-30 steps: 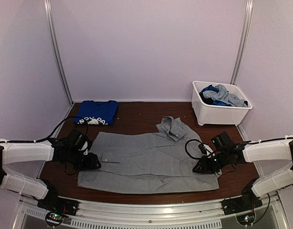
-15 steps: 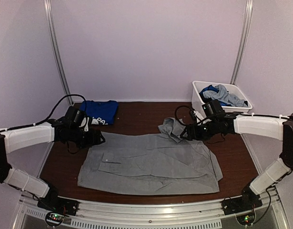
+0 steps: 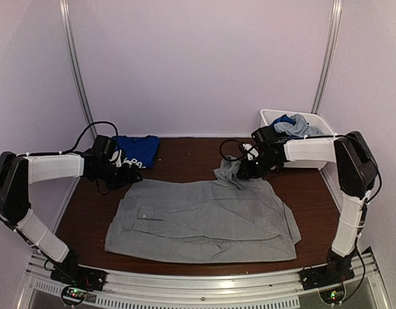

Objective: Fold and stack the mixed laundry pile
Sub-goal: Pick up the 1/3-folded shirt from the center of the board.

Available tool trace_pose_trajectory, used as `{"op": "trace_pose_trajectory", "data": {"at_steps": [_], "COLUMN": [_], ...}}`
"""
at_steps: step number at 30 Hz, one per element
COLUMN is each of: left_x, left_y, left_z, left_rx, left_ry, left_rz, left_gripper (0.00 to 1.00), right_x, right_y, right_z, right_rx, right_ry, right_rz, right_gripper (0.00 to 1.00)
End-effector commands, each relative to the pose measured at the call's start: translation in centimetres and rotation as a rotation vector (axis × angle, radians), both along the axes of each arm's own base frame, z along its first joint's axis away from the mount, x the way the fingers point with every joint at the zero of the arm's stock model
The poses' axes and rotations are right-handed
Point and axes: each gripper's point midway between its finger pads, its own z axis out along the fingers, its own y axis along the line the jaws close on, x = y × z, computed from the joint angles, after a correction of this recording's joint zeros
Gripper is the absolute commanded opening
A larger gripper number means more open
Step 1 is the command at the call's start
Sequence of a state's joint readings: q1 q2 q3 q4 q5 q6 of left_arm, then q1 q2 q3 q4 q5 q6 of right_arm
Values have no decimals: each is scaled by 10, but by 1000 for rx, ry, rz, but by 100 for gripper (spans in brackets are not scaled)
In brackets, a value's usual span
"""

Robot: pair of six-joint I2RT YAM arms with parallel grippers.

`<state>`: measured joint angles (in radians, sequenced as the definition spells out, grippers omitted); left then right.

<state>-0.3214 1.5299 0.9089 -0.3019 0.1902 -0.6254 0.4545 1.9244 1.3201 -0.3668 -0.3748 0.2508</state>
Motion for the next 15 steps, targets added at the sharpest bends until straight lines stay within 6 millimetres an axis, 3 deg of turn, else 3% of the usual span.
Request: {"op": "trace_pose_trajectory", "data": {"at_steps": [1,10,13,15], "left_x": [19,39,49,53], "left_y": [0,23,22,18], "left_z": [7,-7,-14,-17], "left_rx": [-14,116,140,127], "left_ry": [-64,-56,-45,-41], "left_rz": [-9,13,-4,-21], "left_gripper": [82,85,87,87], "right_x": [31,37,29,27], "right_y": [2,2,2,-3], "right_z": [60,186,205,199], "right_rx": [16,79,98,68], "right_ry": [-130,-323,-337,-327], "right_rz": [-16,-11,2,-6], "right_gripper": [0,0,0,1]}}
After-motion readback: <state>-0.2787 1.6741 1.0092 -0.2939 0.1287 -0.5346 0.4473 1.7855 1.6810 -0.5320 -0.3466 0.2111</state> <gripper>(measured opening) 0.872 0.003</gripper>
